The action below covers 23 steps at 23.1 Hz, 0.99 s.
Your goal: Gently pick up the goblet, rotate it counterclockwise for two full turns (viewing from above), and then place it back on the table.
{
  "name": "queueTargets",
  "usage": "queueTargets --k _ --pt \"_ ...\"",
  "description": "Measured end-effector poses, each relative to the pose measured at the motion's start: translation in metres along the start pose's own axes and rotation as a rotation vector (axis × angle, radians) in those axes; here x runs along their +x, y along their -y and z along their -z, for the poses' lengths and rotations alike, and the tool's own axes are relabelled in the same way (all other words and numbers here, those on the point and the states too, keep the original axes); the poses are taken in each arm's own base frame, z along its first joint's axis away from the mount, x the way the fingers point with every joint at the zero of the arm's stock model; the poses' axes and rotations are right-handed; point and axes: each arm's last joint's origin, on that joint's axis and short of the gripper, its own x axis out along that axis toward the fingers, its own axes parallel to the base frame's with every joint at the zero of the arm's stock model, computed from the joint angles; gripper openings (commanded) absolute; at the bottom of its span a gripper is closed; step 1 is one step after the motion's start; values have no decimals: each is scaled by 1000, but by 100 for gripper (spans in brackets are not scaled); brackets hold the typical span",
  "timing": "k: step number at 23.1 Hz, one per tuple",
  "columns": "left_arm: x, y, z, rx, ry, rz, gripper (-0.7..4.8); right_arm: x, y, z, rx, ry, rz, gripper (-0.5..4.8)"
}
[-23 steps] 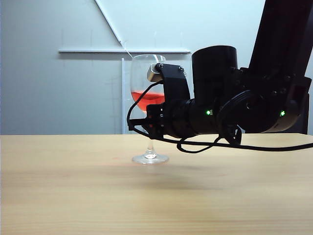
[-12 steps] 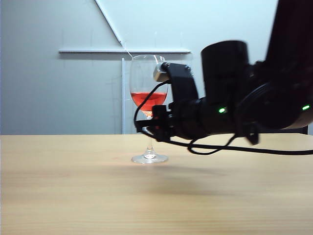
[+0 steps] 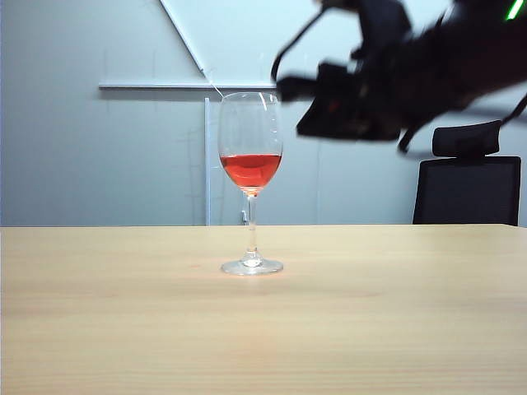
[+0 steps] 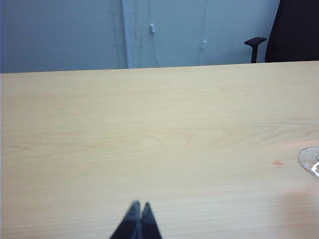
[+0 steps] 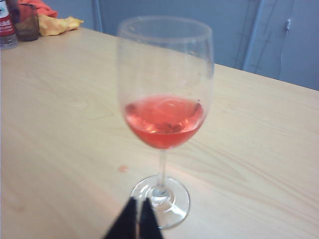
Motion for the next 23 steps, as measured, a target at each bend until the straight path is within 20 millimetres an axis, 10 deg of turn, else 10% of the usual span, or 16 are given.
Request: queueTargets --k 7,23 --pt "0 0 0 0 0 1 -5 -48 -13 -31 22 -11 63 -9" --pt "0 0 0 0 0 0 -5 -53 -13 -29 8 -54 76 -8"
